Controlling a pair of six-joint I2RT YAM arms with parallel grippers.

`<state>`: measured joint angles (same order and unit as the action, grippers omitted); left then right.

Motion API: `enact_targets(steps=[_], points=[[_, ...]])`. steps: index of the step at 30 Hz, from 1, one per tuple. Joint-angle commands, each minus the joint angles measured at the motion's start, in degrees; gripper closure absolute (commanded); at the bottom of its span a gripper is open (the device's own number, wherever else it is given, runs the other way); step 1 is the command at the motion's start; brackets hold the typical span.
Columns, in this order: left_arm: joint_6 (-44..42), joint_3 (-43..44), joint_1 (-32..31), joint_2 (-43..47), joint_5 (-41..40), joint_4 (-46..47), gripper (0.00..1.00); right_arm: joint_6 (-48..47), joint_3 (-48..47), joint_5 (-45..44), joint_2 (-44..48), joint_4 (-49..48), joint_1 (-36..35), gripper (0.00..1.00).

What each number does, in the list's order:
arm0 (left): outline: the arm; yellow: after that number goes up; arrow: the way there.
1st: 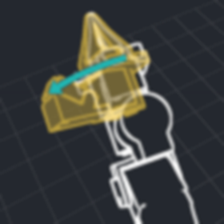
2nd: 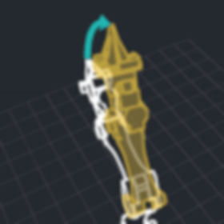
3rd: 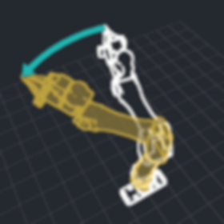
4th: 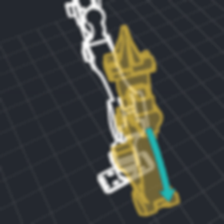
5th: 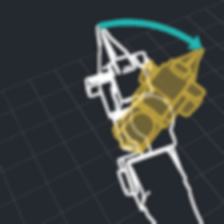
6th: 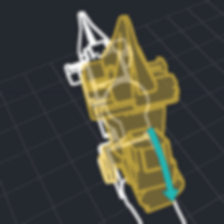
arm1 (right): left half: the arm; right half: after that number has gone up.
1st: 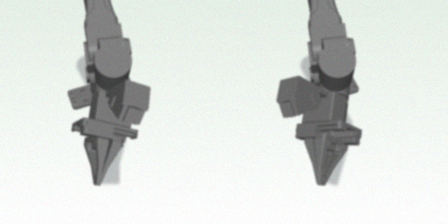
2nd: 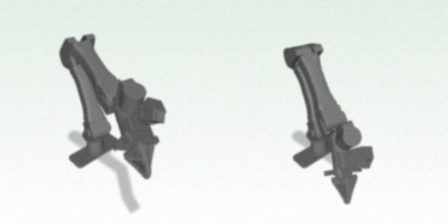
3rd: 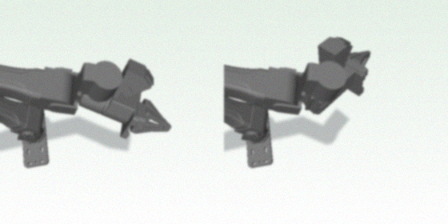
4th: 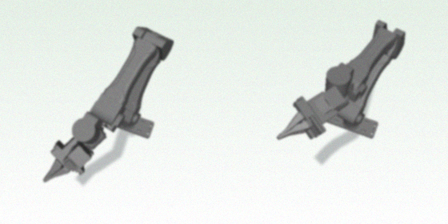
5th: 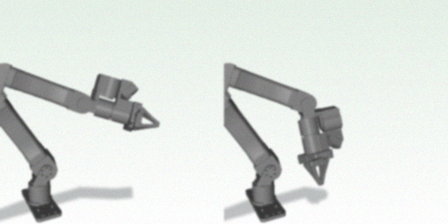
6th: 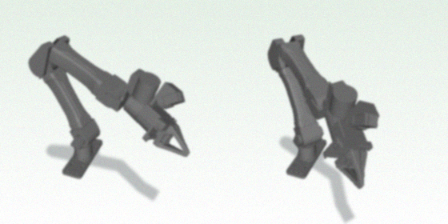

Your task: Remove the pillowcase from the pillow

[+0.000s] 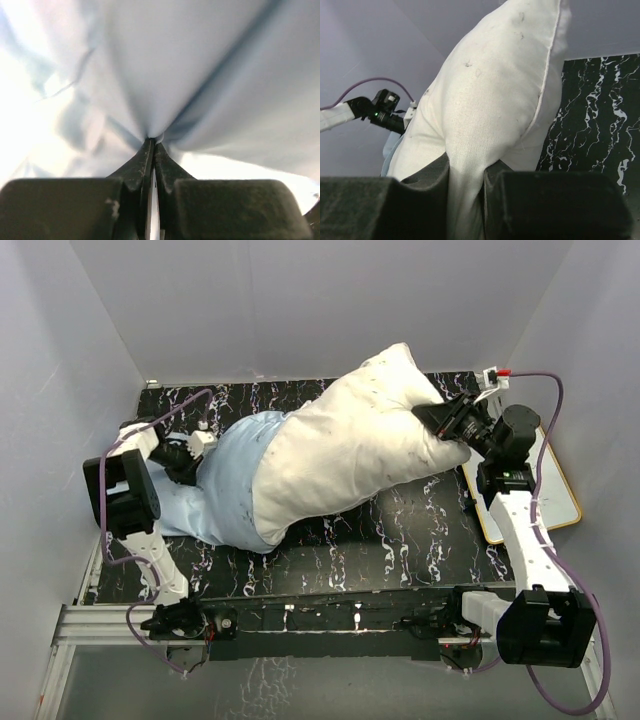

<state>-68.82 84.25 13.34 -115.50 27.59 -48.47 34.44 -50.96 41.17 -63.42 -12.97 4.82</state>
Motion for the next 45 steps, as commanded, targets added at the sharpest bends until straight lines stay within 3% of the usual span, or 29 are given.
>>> enact_targets(steps=[1, 6, 13, 18, 24, 26, 31, 36, 45], points=[[4.5, -5.2, 5.4, 7.9, -10.1, 10.1, 1.0, -2.2, -9.2, -10.4, 2.8, 1.6, 0.5, 0.92], [4.2, -9.0, 11.6, 9.0, -15.3, 15.3, 1.0, -0.6, -14.6, -21.2, 3.6, 8.4, 2.6, 0.92], [-3.3, -18.9, 19.3, 11.9, -16.6, 19.2, 1.0, 6.3, -19.3, -30.5, 3.6, 13.5, 6.2, 0.92], [-5.4, -19.2, 25.6, 11.3, -15.8, 19.5, 1.0, 9.0, -21.8, -41.5, 5.1, 18.1, 6.5, 0.92], [-8.0, -16.4, 31.4, 10.5, -14.1, 17.5, 1.0, 10.4, -23.0, -48.3, 7.4, 19.3, 6.5, 0.92], [-7.7, -14.7, 32.3, 10.5, -12.2, 14.9, 1.0, 11.3, -22.4, -47.1, 8.1, 17.7, 6.5, 0.92], [-3.8, -9.8, 31.0, 12.6, -5.5, 4.5, 1.0, 16.0, -23.6, -34.5, 4.7, 15.5, 6.2, 0.92], [1.8, 0.0, 28.4, 12.1, 3.4, -9.2, 1.0, 16.1, -25.4, -33.5, 2.4, 13.2, 0.0, 0.92], [15.0, 18.9, 27.7, 15.9, 11.4, -19.1, 1.0, 21.8, -30.7, -27.3, -2.4, -2.5, -6.0, 0.92]])
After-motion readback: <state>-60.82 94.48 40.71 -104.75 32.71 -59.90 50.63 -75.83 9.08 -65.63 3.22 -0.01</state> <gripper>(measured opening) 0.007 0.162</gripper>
